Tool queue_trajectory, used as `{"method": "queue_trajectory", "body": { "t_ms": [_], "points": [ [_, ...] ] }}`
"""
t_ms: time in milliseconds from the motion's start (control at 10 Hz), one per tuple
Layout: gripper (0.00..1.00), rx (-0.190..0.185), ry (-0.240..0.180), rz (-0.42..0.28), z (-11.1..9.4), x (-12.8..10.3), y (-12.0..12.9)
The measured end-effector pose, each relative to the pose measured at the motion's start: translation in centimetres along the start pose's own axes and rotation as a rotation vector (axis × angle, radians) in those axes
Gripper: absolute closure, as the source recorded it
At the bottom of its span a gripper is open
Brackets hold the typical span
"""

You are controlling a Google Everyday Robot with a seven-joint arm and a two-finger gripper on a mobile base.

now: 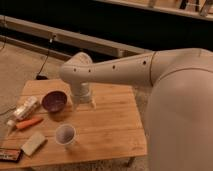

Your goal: Pick up the ceramic bowl

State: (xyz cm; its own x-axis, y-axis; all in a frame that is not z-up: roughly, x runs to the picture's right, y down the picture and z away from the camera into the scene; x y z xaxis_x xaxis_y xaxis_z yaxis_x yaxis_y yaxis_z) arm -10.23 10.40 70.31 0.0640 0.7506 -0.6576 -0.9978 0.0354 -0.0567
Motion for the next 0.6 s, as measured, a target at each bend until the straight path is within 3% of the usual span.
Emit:
{"method": "queue_trajectory", "body": {
  "t_ms": [300, 400, 600],
  "points": [
    [0.35, -0.057, -0.032, -0.054, -0.2, -2.8, 3.1],
    [0.35, -0.079, -0.062, -0.095, -0.5, -5.3, 5.5],
    [0.35, -0.089, -0.095, -0.123, -0.9, -8.1, 7.5]
  ]
}}
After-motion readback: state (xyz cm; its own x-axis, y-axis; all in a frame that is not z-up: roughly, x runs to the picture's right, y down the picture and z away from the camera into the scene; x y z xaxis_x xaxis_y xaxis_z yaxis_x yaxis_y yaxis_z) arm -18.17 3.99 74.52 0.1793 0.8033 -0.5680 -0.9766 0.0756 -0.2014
